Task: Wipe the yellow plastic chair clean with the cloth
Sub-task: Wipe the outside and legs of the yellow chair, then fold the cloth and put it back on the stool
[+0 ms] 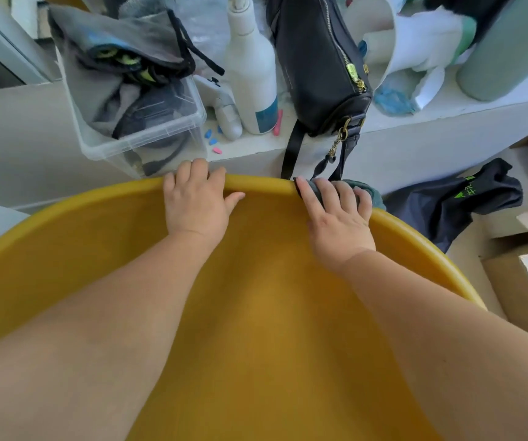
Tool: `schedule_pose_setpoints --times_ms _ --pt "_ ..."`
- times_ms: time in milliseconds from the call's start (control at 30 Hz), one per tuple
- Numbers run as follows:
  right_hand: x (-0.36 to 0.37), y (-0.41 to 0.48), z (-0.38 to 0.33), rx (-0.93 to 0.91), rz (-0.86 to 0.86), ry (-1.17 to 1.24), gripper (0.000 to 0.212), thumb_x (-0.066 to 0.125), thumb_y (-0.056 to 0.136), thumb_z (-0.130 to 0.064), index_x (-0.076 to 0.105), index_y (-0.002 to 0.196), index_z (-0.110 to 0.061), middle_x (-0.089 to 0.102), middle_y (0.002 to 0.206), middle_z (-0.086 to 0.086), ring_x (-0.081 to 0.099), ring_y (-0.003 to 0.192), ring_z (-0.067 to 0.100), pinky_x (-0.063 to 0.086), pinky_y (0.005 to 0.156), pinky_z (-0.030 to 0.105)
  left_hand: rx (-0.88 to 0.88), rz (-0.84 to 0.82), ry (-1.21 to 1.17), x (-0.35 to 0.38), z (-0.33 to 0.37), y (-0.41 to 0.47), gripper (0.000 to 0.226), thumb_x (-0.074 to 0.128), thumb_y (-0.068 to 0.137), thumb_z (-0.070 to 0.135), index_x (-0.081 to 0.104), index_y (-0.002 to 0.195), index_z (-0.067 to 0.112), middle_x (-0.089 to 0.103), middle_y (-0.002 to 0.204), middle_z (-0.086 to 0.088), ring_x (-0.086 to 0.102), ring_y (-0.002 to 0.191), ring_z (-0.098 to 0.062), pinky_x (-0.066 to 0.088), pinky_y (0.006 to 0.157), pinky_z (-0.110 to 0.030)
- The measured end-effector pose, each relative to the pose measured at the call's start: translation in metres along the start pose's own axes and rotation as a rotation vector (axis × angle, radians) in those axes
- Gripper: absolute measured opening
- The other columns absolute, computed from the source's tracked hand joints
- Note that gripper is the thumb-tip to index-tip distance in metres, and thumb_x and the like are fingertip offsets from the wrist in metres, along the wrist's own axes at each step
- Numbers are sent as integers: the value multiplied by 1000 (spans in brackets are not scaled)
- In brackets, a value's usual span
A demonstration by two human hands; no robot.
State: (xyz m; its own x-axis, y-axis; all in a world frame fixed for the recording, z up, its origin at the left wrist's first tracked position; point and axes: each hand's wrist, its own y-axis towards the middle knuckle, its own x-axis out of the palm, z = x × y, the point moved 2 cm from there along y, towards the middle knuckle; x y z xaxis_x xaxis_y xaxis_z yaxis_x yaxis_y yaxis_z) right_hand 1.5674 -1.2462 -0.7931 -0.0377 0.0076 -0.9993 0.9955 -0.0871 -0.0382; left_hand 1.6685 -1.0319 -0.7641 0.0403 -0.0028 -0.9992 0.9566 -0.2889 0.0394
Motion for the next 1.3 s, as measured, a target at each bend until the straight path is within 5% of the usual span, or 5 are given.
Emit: schedule_pose_setpoints --times_ms 500,667,900,1167,1300 --pt "-17 29 -21 -26 50 86 86 45 90 7 24 159 -40 50 139 1 41 122 32 19 111 47 136 -120 128 -21 -31 6 35 44 101 39 52 129 19 53 121 -7 49 111 -29 41 88 -43" --pt "-21 51 -34 -31 -4 98 79 45 96 5 25 158 -40 48 141 1 39 125 34 23 116 50 60 -167 87 -15 -39 -22 69 52 96 41 24 153 13 40 143 -11 39 132 -31 40 103 -45" --pt "-84 30 -43 -46 8 336 42 51 94 6 73 123 -16 67 108 11 53 99 36 44 89 44 -94 -357 -271 -66 -46 -61 79 55 94 49 13 158 29 31 156 -4 34 140 -30 34 113 -48" --pt "-220 -82 -90 114 -247 928 34 48 102 -6 70 121 -24 68 115 -8 59 103 5 43 85 14 -270 -508 -917 -166 -27 -175 77 72 84 48 34 149 35 45 146 5 45 132 -16 41 108 -39" --pt "-293 -130 -112 259 -268 1145 29 47 106 -15 70 118 -28 70 108 -13 62 101 2 52 87 27 -285 -599 -1171 -234 -17 -204 58 70 90 40 44 142 38 49 131 24 48 124 -4 43 95 -29"
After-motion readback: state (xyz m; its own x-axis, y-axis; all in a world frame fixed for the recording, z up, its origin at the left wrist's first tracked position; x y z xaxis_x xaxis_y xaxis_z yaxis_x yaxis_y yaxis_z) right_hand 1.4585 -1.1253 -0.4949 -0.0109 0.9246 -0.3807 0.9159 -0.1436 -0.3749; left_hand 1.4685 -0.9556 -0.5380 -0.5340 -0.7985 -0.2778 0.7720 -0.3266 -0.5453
